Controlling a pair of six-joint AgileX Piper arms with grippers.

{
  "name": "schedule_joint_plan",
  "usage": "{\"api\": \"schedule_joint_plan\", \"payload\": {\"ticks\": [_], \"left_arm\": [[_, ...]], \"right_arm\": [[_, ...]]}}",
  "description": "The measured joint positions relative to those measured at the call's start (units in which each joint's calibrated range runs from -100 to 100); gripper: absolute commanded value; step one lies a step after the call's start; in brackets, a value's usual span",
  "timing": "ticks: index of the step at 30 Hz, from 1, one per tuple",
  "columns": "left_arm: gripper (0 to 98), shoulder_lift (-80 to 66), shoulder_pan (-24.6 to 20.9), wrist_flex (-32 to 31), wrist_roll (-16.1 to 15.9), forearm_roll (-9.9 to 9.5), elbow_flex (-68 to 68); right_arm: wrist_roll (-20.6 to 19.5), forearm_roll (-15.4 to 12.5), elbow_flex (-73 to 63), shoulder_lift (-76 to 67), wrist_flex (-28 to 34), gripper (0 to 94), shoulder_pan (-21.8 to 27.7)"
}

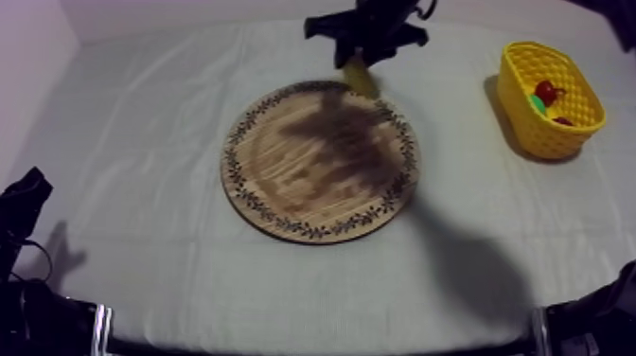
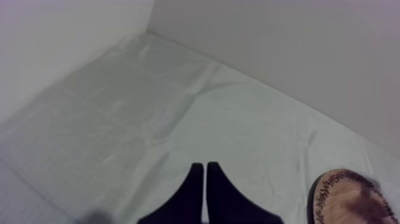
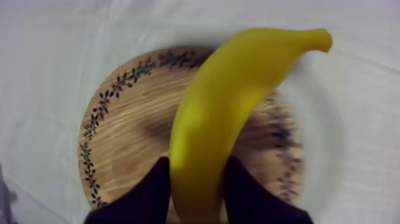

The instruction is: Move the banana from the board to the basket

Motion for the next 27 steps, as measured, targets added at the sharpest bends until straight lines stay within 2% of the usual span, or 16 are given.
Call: {"api": "schedule_joint_plan", "payload": {"ticks": [7,15,22,27], "left_arm": [[0.1,0.0,0.0,0.0,0.0,0.0,0.0],[0.1,0.0,0.0,0.0,0.0,0.0,0.0],[0.1,0.0,0.0,0.0,0.0,0.0,0.0],[0.1,0.0,0.0,0.0,0.0,0.0,0.0]], "right_arm": [[0.51,0.33,8.97,-13.95,0.34,23.9,5.71],[2.93,0.13,15.84,-26.2,-0.15,25.2,15.11],[4.15,0.46,21.95,-27.47,-4.31,24.4,22.99],[4.27,0.79,26.25,-26.3,-7.36,24.1,26.23]]}}
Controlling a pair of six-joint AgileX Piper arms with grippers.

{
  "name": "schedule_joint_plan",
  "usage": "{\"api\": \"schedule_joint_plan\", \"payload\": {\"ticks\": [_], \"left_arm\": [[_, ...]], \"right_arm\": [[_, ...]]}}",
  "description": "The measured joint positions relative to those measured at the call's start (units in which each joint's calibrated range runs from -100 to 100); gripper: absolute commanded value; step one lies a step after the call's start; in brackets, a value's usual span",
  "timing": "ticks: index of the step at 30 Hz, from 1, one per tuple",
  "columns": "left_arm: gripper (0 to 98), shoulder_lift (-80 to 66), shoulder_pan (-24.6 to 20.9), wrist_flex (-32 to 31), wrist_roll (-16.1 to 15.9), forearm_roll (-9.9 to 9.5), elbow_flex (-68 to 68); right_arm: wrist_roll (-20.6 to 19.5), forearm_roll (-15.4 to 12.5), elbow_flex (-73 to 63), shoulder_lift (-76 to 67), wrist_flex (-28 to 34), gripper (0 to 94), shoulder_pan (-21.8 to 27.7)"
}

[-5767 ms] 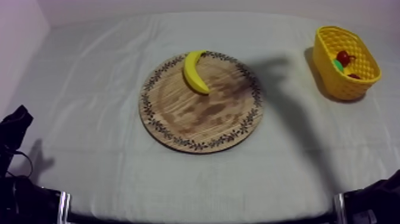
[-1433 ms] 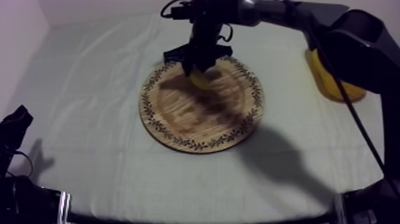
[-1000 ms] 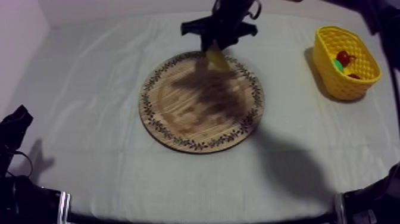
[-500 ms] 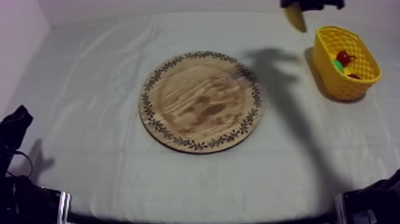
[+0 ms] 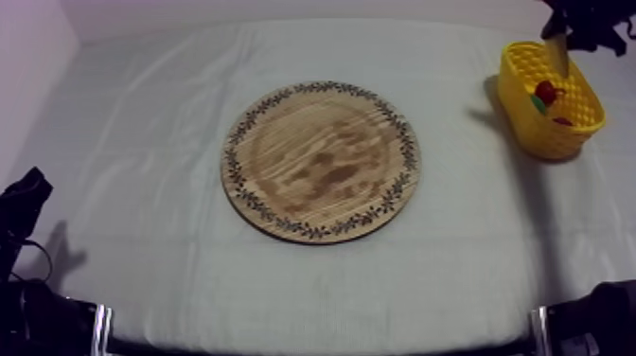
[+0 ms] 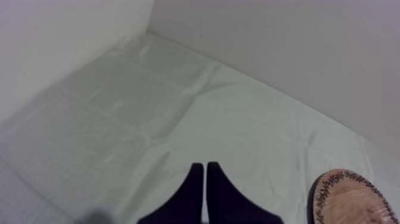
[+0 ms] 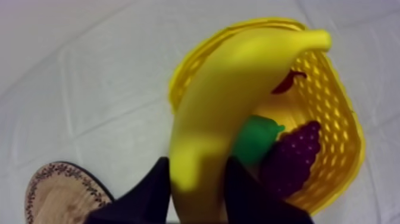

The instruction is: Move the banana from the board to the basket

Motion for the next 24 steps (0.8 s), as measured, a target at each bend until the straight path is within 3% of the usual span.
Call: {"api": "schedule_joint_plan", "payload": {"ticks": [10,18,24], "left_arm": [[0.1,0.0,0.0,0.0,0.0,0.0,0.0],[0.1,0.0,0.0,0.0,0.0,0.0,0.0],[0.1,0.0,0.0,0.0,0.0,0.0,0.0]], "right_arm": [[-0.99,2.1,4.51,4.61,-4.87,31.6,2.83],[-2.51,3.3,5.34,8.56,-7.09,59.7,3.23],[-2.23,2.92,6.74,6.59,-7.35,64.3,3.03]]}}
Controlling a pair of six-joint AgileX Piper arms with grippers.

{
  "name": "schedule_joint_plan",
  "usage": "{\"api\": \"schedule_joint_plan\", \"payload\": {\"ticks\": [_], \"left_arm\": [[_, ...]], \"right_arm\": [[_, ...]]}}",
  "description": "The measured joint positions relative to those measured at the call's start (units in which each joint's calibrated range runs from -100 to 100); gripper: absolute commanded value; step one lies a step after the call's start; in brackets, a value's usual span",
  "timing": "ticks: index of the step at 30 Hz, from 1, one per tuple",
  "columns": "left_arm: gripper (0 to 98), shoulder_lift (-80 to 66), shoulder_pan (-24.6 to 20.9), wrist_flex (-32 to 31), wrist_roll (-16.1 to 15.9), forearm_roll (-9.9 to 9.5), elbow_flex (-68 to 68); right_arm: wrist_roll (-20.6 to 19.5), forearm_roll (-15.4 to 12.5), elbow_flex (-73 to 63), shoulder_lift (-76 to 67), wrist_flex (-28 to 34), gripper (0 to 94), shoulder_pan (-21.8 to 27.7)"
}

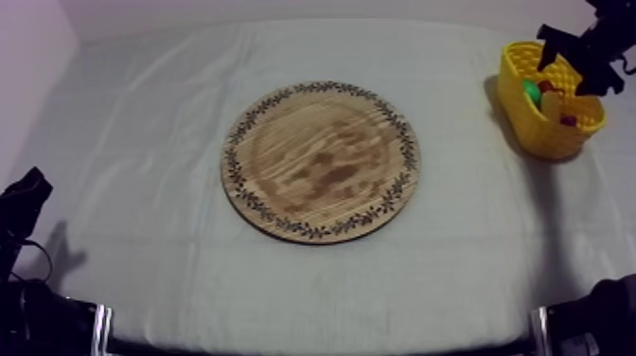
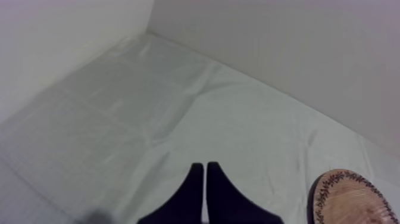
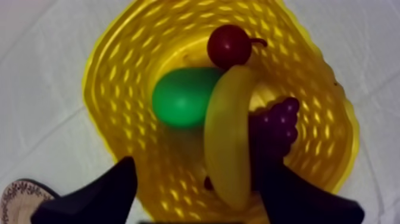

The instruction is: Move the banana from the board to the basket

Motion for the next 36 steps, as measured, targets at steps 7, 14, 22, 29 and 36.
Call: {"api": "schedule_joint_plan", "payload": {"ticks": [7,14,22,29,36], "left_arm": [[0.1,0.0,0.0,0.0,0.0,0.0,0.0],[0.1,0.0,0.0,0.0,0.0,0.0,0.0],[0.1,0.0,0.0,0.0,0.0,0.0,0.0],[0.1,0.0,0.0,0.0,0.0,0.0,0.0],[0.1,0.0,0.0,0.0,0.0,0.0,0.0]], "right_arm": [[1.41,-1.94,4.34,-9.36,1.01,44.1,-1.02],[3.68,-4.9,10.86,-24.35,1.07,15.3,-0.84],[7.08,-8.38,18.86,-47.35,1.9,7.5,0.54],[7.98,-9.45,25.57,-65.48,1.54,4.8,1.34],[9.74,-11.28,33.34,-81.16,1.46,1.9,2.48]]}}
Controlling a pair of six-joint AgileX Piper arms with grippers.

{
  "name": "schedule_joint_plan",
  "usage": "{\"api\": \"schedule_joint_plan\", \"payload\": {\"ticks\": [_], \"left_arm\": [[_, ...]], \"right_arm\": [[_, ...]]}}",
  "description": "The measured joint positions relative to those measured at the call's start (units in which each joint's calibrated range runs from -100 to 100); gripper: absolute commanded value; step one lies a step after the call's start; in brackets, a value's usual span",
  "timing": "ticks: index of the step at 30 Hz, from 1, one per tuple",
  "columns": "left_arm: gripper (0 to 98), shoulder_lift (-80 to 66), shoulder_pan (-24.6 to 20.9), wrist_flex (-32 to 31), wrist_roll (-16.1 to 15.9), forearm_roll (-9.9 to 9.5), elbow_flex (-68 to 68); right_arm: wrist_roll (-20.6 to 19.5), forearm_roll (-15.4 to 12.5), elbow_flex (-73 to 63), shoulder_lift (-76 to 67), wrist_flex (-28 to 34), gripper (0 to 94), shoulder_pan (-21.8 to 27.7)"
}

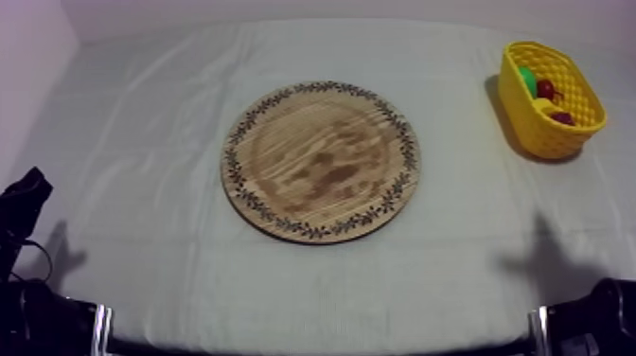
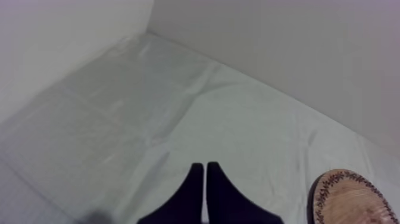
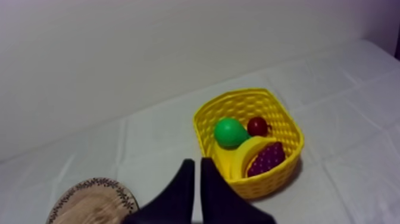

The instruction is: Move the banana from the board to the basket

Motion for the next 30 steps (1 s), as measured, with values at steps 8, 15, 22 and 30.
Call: {"api": "schedule_joint_plan", "payload": {"ticks": [8,15,22,30], "left_arm": [[0.1,0.0,0.0,0.0,0.0,0.0,0.0],[0.1,0.0,0.0,0.0,0.0,0.04,0.0],[0.1,0.0,0.0,0.0,0.0,0.04,0.0],[0.1,0.0,0.0,0.0,0.0,0.04,0.0]], "right_arm": [[2.53,-2.47,8.16,-14.99,0.07,0.5,1.53],[4.44,-4.46,13.12,-18.06,-4.08,0.3,1.88],[4.91,-5.98,21.81,-18.18,-9.04,0.2,1.9],[4.16,-4.46,31.27,-18.18,-10.5,0.2,1.95]]}}
